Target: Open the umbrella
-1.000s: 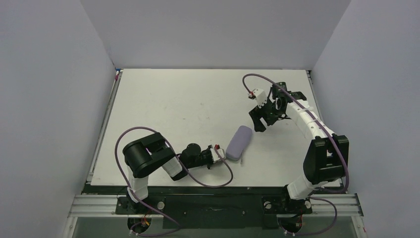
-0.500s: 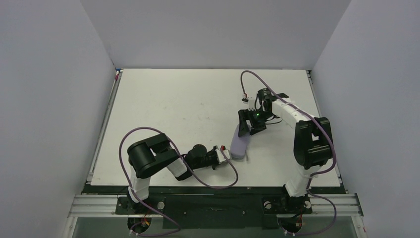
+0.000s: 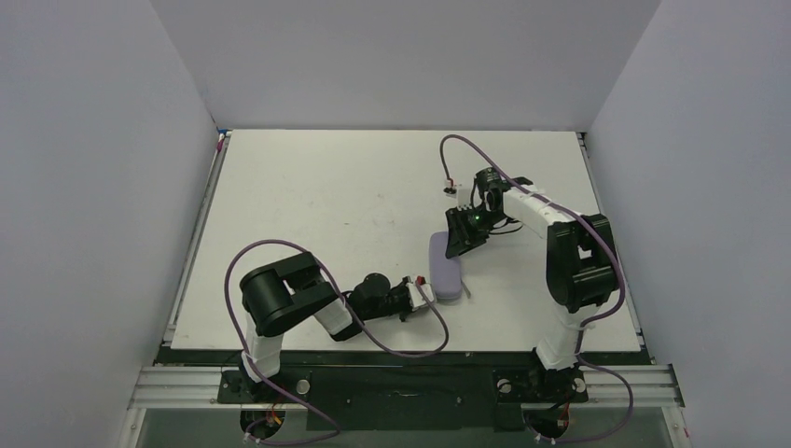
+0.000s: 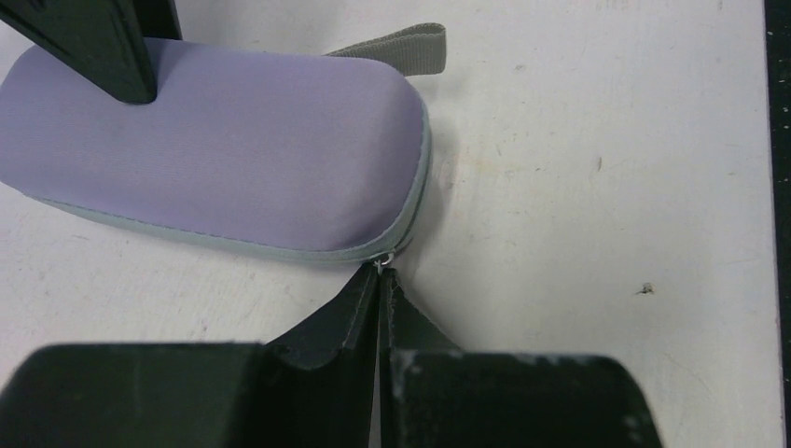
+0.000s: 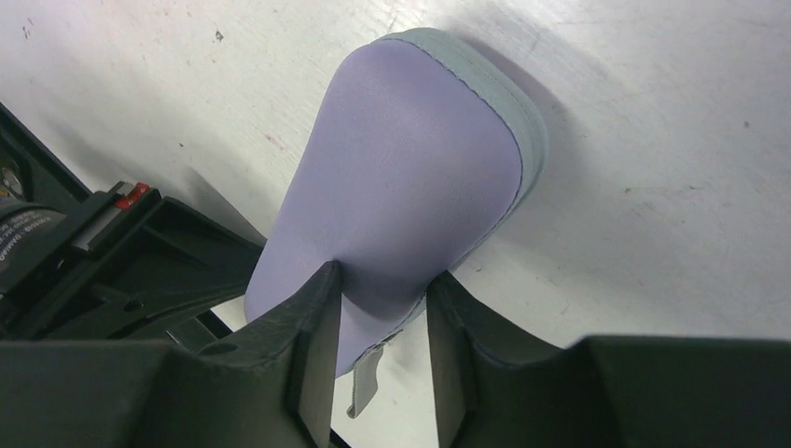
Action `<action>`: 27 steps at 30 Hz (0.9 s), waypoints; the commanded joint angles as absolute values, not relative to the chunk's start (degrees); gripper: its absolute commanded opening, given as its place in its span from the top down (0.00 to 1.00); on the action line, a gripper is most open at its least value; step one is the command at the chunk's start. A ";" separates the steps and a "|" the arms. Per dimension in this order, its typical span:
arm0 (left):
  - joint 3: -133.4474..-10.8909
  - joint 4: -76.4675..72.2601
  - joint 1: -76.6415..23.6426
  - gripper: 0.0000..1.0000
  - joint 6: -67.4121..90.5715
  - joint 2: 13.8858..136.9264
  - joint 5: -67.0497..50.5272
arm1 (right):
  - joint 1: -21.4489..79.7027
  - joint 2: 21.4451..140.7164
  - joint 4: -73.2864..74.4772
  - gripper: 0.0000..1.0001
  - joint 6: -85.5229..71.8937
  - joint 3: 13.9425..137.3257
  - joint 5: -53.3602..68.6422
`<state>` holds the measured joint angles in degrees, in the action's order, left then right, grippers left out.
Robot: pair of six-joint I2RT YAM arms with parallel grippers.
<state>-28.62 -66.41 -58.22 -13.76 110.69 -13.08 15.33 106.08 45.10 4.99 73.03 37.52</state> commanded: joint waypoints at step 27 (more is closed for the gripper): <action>-33.70 -62.22 -45.23 1.00 -12.20 108.68 -7.83 | 22.46 108.94 56.01 0.83 33.60 76.78 34.08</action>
<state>-31.83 -60.88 -47.64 -13.72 109.51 -12.05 21.26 106.89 50.96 23.55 75.31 39.22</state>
